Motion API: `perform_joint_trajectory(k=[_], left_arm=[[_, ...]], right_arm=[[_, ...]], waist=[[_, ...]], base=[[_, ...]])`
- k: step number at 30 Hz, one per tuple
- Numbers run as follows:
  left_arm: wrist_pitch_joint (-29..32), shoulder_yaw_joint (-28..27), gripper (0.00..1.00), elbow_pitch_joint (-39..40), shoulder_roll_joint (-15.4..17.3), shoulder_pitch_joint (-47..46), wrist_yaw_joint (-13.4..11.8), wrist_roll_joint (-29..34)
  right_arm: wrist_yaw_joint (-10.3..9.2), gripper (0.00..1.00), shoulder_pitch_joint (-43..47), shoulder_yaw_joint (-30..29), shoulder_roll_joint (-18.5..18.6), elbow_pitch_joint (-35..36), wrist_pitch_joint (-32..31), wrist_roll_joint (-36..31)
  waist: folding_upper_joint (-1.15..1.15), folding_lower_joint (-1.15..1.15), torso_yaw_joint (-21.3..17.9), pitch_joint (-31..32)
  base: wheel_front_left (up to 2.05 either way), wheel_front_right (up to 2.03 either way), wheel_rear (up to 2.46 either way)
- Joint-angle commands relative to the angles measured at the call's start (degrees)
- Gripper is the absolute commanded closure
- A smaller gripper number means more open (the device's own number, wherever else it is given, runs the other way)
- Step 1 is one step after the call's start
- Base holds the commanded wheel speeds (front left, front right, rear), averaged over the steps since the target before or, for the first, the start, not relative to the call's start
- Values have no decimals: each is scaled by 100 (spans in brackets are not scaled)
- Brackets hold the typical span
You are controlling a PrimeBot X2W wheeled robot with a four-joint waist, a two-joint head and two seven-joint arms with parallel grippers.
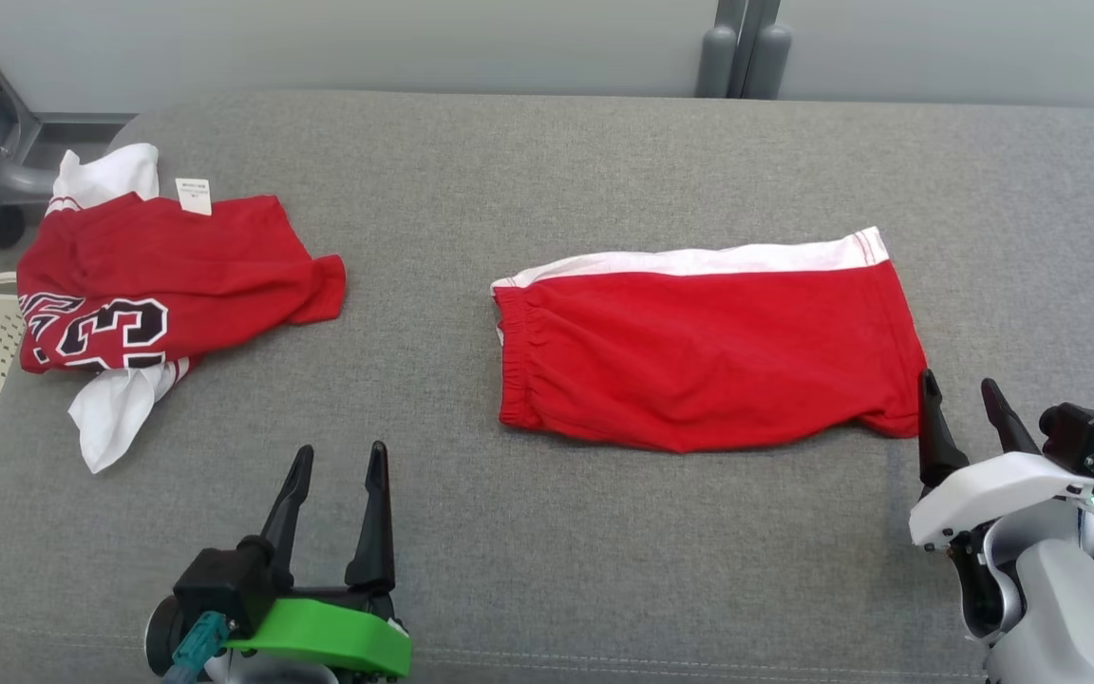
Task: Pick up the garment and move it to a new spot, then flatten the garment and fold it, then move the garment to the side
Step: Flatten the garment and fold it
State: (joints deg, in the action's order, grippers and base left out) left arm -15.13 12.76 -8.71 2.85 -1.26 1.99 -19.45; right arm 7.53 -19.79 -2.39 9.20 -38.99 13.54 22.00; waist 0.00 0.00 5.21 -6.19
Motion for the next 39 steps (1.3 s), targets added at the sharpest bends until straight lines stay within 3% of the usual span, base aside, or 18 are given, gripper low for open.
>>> perform_joint_trajectory(k=[1,8,15,26,39], left_arm=[[-4,-77,0,-74,10,92,-57,48],[13,-373,0,-357,108,-52,-217,53],[257,-473,0,-572,225,-192,-320,-35],[448,-550,0,-826,481,-237,-368,-39],[438,-517,0,-864,522,-77,-363,-154]], right_arm=[[-8,0,249,-148,-123,335,68,-232],[-8,0,1000,-528,-563,1767,123,-1031],[-7,0,1462,-211,-626,2422,-31,-804],[-6,0,1469,141,-625,2556,-204,-932],[-6,0,1601,235,-626,2294,-425,-866]], waist=[[0,0,-30,155],[0,0,-93,464],[0,0,-176,677],[0,0,-325,774],[0,0,-378,854]], base=[[0,0,0],[0,0,0],[0,0,0],[0,0,0],[0,0,0]])
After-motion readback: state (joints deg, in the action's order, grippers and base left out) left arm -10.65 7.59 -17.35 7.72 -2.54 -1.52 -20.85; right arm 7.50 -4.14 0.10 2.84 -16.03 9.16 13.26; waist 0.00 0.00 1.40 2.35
